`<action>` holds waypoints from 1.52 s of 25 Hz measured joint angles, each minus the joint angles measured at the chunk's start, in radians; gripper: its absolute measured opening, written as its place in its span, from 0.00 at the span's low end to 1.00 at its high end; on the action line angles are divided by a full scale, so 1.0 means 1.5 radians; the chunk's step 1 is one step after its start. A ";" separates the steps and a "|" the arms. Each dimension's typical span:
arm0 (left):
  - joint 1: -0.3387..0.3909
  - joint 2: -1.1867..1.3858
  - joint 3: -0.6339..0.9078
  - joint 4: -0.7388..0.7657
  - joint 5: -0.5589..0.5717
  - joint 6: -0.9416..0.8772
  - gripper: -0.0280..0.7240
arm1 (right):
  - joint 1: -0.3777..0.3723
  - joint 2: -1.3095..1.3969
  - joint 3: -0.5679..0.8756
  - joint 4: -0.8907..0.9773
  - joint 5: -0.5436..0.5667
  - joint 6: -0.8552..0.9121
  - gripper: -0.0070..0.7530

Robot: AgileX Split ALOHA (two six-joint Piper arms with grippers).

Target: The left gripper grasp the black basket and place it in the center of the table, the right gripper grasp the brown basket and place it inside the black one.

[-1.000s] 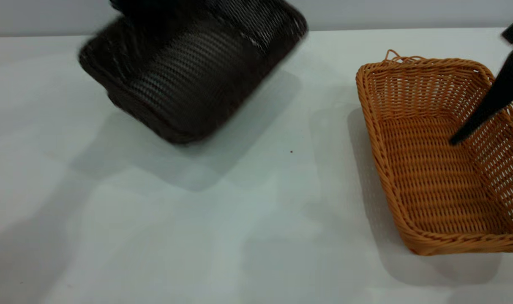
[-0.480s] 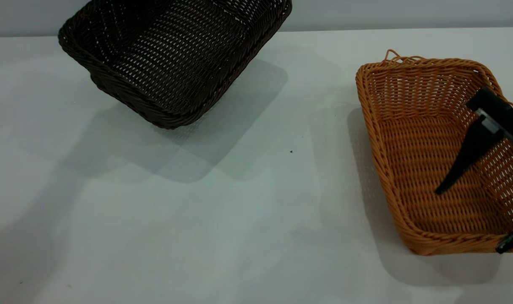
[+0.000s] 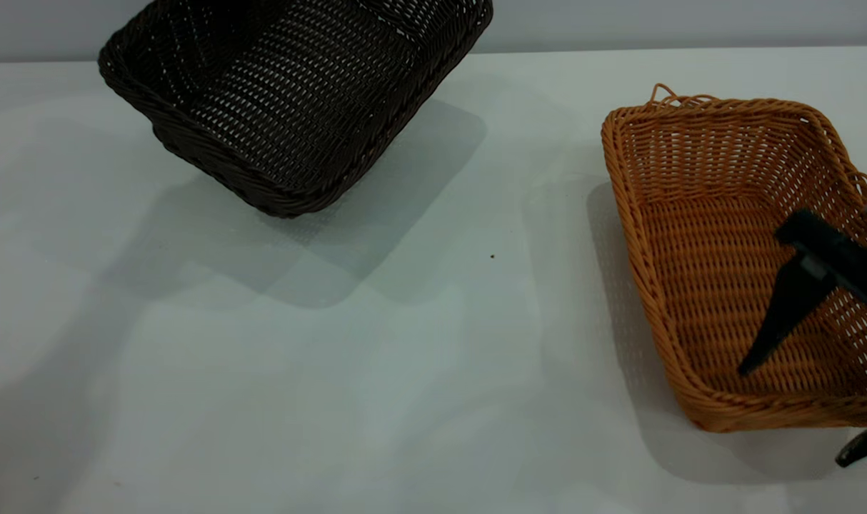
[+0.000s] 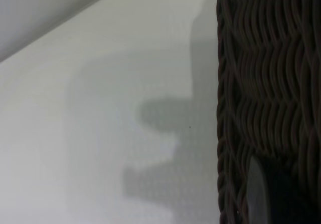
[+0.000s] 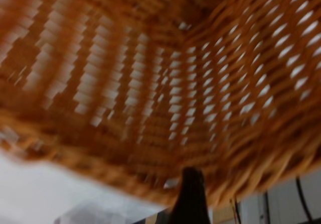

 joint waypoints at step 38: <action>0.001 -0.041 0.000 -0.108 0.153 0.455 0.14 | -0.086 0.003 -0.199 -0.009 -0.108 -0.251 0.09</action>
